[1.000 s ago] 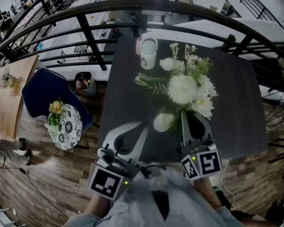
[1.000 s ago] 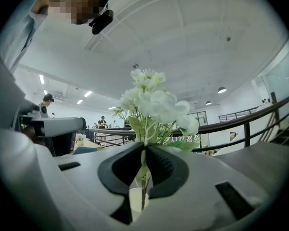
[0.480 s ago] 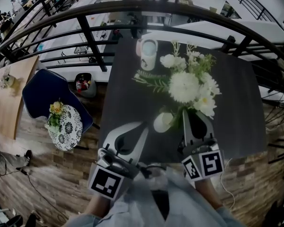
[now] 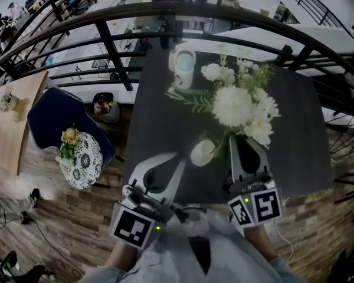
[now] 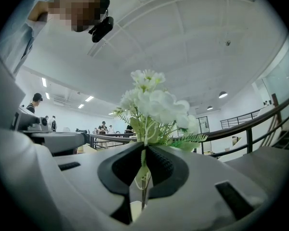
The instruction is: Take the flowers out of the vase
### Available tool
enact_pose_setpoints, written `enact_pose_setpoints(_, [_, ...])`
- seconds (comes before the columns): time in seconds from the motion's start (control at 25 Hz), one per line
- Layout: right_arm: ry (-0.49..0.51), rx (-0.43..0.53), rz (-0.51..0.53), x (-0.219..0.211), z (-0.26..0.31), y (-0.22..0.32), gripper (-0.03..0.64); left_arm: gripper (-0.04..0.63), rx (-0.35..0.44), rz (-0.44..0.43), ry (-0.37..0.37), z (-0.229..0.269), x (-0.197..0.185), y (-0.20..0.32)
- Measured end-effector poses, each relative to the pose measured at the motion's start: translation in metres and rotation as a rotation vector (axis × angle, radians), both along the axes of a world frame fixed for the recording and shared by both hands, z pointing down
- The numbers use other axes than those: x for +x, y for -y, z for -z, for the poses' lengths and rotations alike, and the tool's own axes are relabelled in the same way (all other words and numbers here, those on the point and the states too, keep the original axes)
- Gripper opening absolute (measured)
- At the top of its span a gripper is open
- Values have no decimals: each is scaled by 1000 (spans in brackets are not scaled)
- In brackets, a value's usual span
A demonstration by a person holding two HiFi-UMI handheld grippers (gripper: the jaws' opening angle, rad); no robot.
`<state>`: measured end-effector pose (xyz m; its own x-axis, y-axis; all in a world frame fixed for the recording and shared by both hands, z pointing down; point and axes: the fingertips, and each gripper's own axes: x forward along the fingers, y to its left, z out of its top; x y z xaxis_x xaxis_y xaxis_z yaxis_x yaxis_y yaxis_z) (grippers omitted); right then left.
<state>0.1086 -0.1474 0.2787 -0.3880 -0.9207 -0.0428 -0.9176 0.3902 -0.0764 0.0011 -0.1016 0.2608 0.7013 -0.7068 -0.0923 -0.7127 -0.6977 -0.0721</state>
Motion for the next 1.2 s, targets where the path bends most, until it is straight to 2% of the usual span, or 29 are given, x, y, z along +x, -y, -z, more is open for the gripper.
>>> enact_pose_setpoints(0.6, [11,43,-15,-6,16,-2,25,-2,6,-26,0,-5,-5,2])
enact_pose_setpoints(1.2, [0,61,-83,4,13,-11,25,-2,12,-79,-8,-18,-4,-1])
